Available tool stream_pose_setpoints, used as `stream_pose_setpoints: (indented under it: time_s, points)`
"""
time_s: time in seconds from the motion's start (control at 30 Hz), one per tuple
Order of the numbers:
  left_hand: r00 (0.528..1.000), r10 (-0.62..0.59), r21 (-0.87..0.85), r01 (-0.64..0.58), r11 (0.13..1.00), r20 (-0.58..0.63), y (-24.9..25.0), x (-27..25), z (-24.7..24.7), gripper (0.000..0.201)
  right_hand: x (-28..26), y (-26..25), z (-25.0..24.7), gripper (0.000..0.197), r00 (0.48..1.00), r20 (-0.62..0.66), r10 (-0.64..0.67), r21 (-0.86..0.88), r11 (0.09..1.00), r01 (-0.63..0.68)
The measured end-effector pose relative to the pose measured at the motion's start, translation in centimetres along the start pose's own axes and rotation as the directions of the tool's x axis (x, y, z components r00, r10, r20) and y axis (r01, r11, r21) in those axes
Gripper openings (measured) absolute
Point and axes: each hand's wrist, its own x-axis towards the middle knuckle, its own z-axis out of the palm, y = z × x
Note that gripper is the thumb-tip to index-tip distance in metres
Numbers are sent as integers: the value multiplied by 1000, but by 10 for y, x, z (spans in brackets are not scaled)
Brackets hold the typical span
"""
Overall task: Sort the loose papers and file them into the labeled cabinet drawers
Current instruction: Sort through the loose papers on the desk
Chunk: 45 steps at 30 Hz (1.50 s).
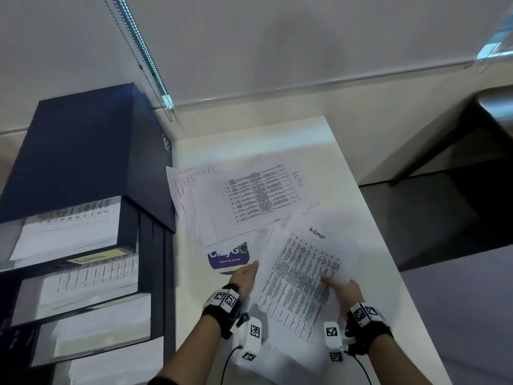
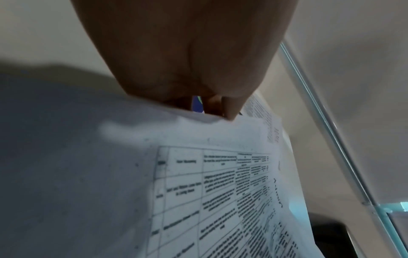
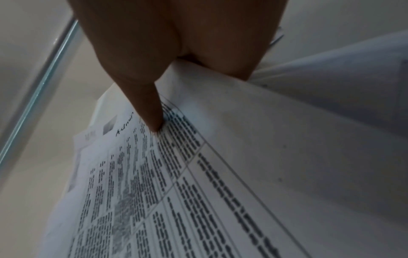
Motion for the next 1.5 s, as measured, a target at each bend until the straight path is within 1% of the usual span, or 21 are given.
stream_pose_setpoints:
  time_s: [0.1, 0.17, 0.23, 0.3, 0.37, 0.43, 0.5, 0.57, 0.7, 0.77, 0.83, 0.9, 1.0, 1.07, 1.13, 1.17, 1.23, 1.3, 1.37, 1.4, 1.5]
  points:
    - [999, 35, 48, -34, 998, -30, -8, -4, -2, 51, -6, -6, 2, 31, 999, -33, -10, -22, 1000, 9]
    - [989, 92, 83, -83, 993, -117, -9, -9, -5, 40, -8, -9, 3, 33, 998, -51, -22, -56, 998, 19]
    - [958, 151, 101, -129, 986, -243, -6, -14, -13, 28, -8, -10, 4, 32, 998, -50, -38, -88, 996, 34]
    - [932, 189, 181, -138, 974, -308, -5, -16, -28, 34, -7, -11, 7, 33, 997, -47, -54, -131, 990, 48]
    - [955, 158, 177, -116, 977, -250, -7, -19, -38, 35, -8, -13, 10, 41, 998, -44, -44, -147, 988, 37]
    - [987, 99, 146, -80, 986, -128, -10, -21, -40, 32, -10, -15, 12, 50, 999, -30, -15, -152, 988, 11]
    - [992, 106, 204, -89, 975, -72, -15, -22, -34, 27, -14, -14, 12, 57, 1000, -19, 14, -165, 986, -17]
    - [985, 140, 231, -115, 966, -99, -20, -22, -24, 18, -19, -11, 8, 57, 999, -38, 14, -177, 984, -20]
    - [975, 135, 216, -96, 972, -176, -15, -31, -10, 43, -36, -6, -11, 63, 981, -192, -44, -318, 948, -20]
    - [975, 149, 242, -106, 964, -167, -15, -28, -6, 37, -38, -2, -20, 65, 970, -235, -69, -364, 931, -22]
    - [976, 156, 258, -114, 959, -150, -10, -29, -3, 21, -36, 4, -24, 70, 966, -245, -87, -424, 905, -26]
    - [970, 151, 221, -108, 969, -191, -2, -30, -6, 25, -32, 6, -27, 56, 962, -251, -109, -436, 900, -12]
    - [921, 202, 161, -156, 975, -333, 25, -48, -33, 50, -32, 3, -22, 43, 957, -258, -130, -431, 902, 7]
    - [877, 278, 131, -246, 960, -392, 51, -66, -59, 62, -30, 1, -14, 41, 968, -205, -148, -460, 887, 38]
    - [828, 370, 138, -344, 929, -421, 78, -88, -89, 48, -25, -4, -3, 50, 972, -131, -196, -443, 889, 120]
    - [803, 424, 135, -407, 903, -418, 90, -98, -103, 39, -26, -10, 4, 67, 967, -112, -227, -400, 901, 165]
    - [766, 484, 92, -495, 864, -423, 109, -118, -126, 28, -30, -26, 15, 100, 925, -162, -343, -377, 888, 263]
    - [724, 532, 84, -556, 827, -440, 117, -132, -143, 19, -43, -52, 27, 108, 848, -178, -500, -375, 831, 411]
    - [693, 576, 69, -612, 788, -435, 119, -144, -152, 18, -67, -85, 40, 104, 768, -47, -639, -261, 750, 608]
    - [681, 597, 68, -634, 770, -424, 120, -152, -155, 19, -79, -101, 47, 104, 744, 39, -667, -164, 730, 664]
    - [683, 640, 52, -669, 742, -352, 112, -169, -162, 21, -131, -147, 66, 94, 683, 297, -667, 76, 729, 680]
